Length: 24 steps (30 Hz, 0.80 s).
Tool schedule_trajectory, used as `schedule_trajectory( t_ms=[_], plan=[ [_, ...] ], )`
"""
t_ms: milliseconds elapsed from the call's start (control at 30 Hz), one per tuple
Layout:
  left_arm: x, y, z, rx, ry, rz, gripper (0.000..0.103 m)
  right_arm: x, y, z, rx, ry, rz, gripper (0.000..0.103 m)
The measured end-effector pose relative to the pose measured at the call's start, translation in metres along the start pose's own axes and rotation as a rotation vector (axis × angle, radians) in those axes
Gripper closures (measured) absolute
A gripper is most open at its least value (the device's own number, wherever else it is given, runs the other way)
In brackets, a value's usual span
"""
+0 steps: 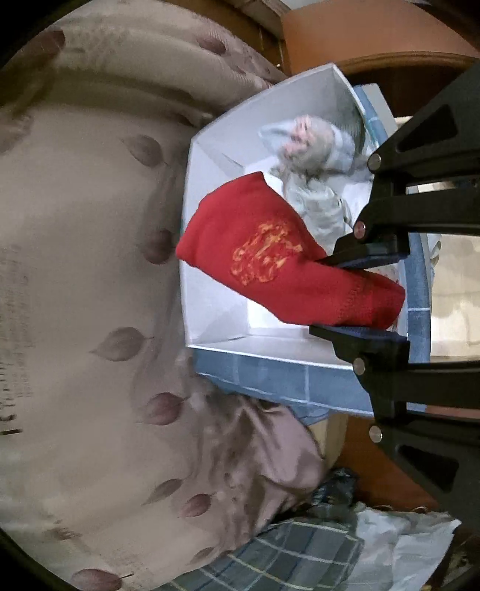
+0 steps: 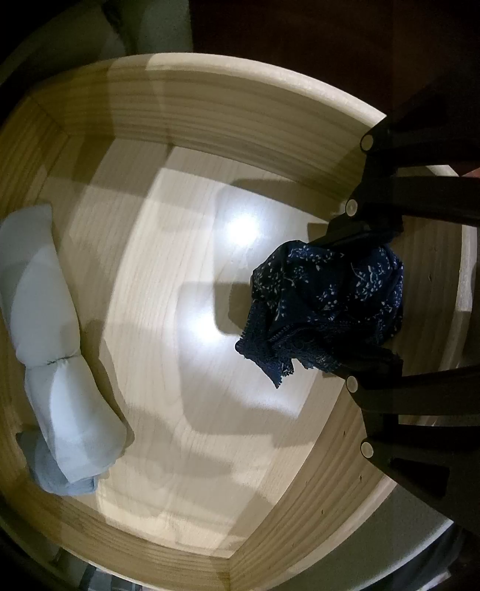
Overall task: Take underwear out of drawer
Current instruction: 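Lower the red item into the box and open the left gripper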
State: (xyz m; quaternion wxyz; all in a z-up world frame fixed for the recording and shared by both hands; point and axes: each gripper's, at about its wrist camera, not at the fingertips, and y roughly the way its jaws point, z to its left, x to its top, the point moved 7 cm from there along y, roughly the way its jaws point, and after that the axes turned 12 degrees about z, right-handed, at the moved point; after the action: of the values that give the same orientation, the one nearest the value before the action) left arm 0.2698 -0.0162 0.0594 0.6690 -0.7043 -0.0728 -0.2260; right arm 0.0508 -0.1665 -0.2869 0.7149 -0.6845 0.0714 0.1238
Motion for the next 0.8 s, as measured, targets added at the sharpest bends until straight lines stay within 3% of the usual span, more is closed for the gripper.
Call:
schedule_trajectory(
  t_ms=[200, 467, 633, 700, 800],
  plan=[
    [-0.005, 0.036, -0.001, 0.041, 0.035, 0.084, 0.076, 0.000, -0.004, -0.002, 0.012, 0.001, -0.005, 0.064],
    [-0.008, 0.045, -0.007, 0.086, 0.081, 0.100, 0.072, 0.000, -0.006, -0.005, 0.022, 0.000, -0.002, 0.064],
    [-0.009, 0.042, -0.010, 0.070, 0.090, 0.107, 0.067, 0.000, -0.005, -0.008, 0.020, -0.001, -0.001, 0.064],
    [-0.008, 0.039, -0.010, 0.062, 0.083, 0.109, 0.060, 0.000, -0.004, -0.009, 0.019, -0.001, -0.001, 0.064],
    [-0.008, 0.033, -0.010, 0.024, 0.065, 0.119, 0.056, 0.000, -0.004, -0.009, 0.019, -0.001, -0.001, 0.064]
  ],
)
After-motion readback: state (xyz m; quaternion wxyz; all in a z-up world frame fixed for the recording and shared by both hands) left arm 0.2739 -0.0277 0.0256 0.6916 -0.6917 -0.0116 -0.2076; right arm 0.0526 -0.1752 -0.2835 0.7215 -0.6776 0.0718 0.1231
